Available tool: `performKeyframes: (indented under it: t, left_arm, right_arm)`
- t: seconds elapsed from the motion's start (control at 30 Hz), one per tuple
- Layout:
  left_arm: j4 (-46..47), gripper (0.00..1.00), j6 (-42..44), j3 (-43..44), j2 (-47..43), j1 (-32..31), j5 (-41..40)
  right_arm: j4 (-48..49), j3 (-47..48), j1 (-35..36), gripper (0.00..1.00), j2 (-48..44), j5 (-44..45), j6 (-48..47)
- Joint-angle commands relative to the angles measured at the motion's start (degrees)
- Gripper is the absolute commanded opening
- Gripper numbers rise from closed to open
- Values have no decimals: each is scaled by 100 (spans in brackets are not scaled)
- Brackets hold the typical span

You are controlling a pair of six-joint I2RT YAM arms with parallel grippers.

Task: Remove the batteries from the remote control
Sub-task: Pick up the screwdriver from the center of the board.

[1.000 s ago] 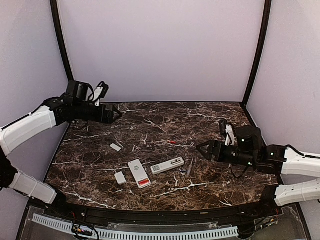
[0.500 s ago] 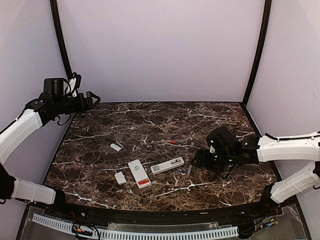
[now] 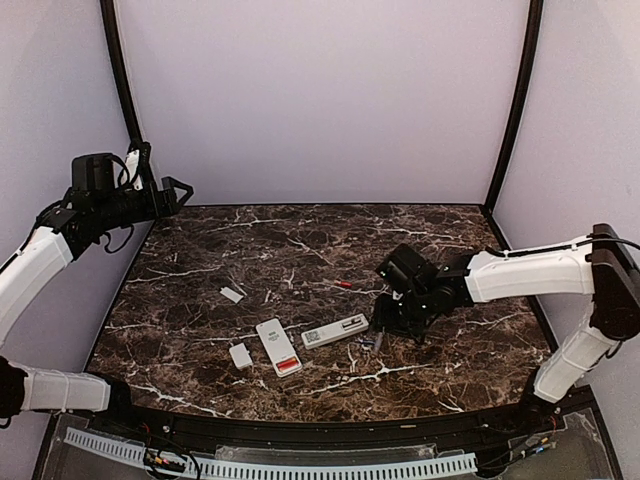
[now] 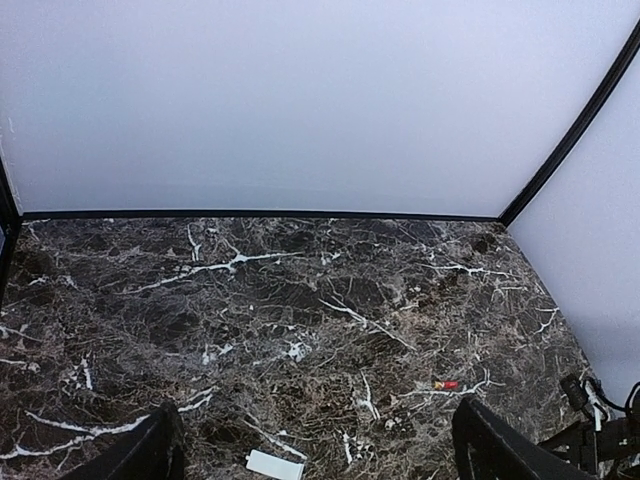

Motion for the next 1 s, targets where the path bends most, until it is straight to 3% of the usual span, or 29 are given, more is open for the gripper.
performKeyframes:
  t: [0.0,0.37,0.97]
  left_arm:
    - [-41,92,-45,-74,-89,10,69]
    - [-64,91,-59,-46,-76,10,153]
    - [-128,90,24,-35,-52,9,21]
  right_arm:
    - [-371,265,-27,48,405,199,39]
    - [-694,765,-2,37,1084,442,-110]
    - [-1153,1220,285,27,1683,870,-172]
